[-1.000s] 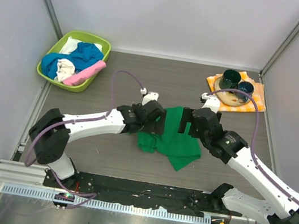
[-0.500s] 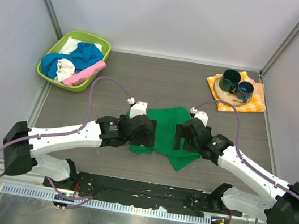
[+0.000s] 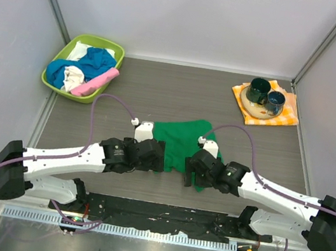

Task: Fold and stack the t-shirts

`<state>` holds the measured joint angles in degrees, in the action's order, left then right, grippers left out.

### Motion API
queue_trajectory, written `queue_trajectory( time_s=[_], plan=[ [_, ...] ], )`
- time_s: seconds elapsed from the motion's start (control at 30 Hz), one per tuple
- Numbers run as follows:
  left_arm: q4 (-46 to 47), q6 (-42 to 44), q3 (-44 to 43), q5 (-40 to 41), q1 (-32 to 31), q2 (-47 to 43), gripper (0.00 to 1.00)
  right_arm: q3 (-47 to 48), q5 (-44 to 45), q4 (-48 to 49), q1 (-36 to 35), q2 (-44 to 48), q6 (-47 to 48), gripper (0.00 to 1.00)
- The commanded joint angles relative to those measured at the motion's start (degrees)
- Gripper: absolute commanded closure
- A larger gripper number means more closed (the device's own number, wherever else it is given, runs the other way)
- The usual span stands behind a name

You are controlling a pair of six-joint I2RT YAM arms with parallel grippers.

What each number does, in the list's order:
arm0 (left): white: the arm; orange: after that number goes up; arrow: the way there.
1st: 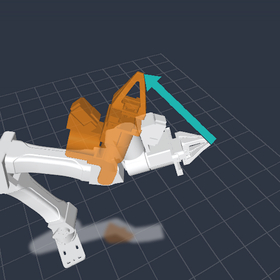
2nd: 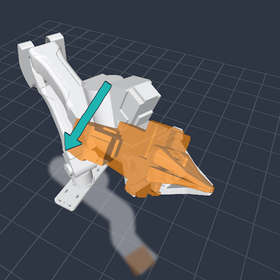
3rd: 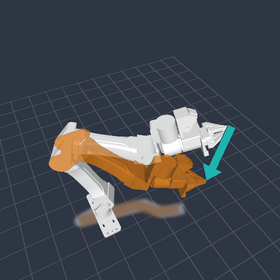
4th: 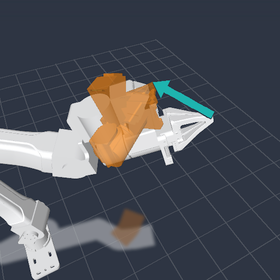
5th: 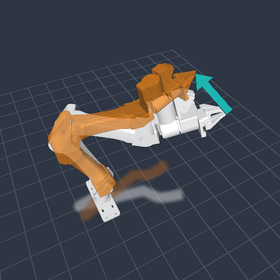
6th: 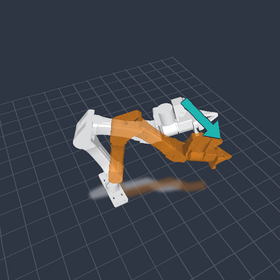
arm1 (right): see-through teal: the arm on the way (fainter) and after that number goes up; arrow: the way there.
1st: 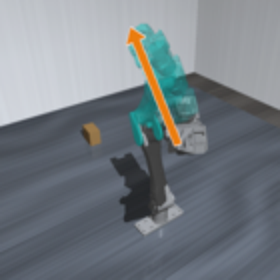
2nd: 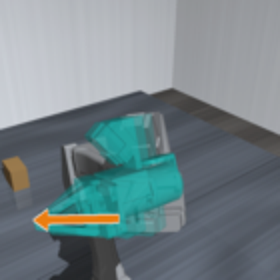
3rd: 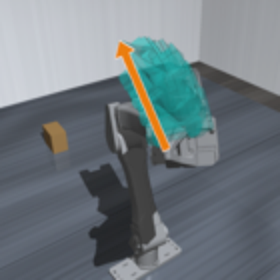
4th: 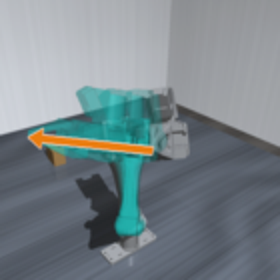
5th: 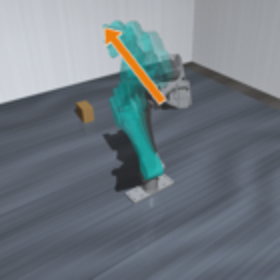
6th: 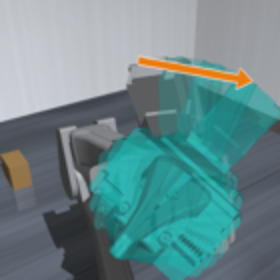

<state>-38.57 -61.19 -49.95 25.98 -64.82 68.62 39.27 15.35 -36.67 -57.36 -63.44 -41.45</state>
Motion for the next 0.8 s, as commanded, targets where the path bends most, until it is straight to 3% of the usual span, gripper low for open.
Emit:
queue_trajectory(
  time_s=[0.0, 0.13, 0.47, 0.57, 0.77],
  plan=[
    [2.5, -1.2, 0.6, 2.0, -0.3, -0.6, 0.01, -2.3, 2.1, -0.4, -1.7, 0.0, -6.5, 0.18],
    [3.1, -1.0, 0.7, 1.8, -0.3, -0.2, 0.01, -5.9, 2.2, 0.3, -1.8, 1.1, -8.9, 0.25],
    [4.2, 0.0, 1.1, 2.8, -0.3, 0.5, 0.01, -8.3, 3.5, 4.6, -1.9, -3.0, -9.9, 0.28],
    [3.8, 0.4, 1.0, 3.1, -0.3, 0.7, 0.01, -7.4, 3.9, 5.7, -1.9, -5.7, -9.4, 0.36],
    [3.4, 1.2, 0.9, 3.8, -0.3, 1.2, 0.0, -4.6, 7.4, 6.3, -1.9, -11.2, -7.9, 0.72]
  ],
)
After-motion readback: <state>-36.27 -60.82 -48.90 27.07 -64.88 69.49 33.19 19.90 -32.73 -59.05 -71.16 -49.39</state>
